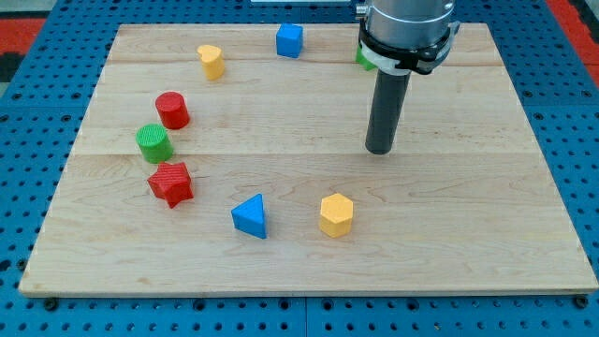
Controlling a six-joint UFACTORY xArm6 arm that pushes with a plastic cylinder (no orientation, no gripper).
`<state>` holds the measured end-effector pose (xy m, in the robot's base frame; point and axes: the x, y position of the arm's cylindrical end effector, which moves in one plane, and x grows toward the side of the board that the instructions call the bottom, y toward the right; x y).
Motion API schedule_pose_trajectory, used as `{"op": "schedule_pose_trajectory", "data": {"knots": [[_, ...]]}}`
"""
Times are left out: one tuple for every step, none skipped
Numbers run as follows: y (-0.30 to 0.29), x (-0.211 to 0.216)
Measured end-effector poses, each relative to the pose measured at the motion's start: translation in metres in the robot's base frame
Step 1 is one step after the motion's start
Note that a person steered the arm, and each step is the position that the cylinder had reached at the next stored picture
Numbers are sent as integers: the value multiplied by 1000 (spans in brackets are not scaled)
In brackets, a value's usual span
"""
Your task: Point your arm to the top right
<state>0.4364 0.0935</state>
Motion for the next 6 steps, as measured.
{"op": "schedule_pose_trajectory", "data": {"knots": [[0, 5], [18, 23], [82, -57], [129, -145], [126, -214], [58, -217]]}}
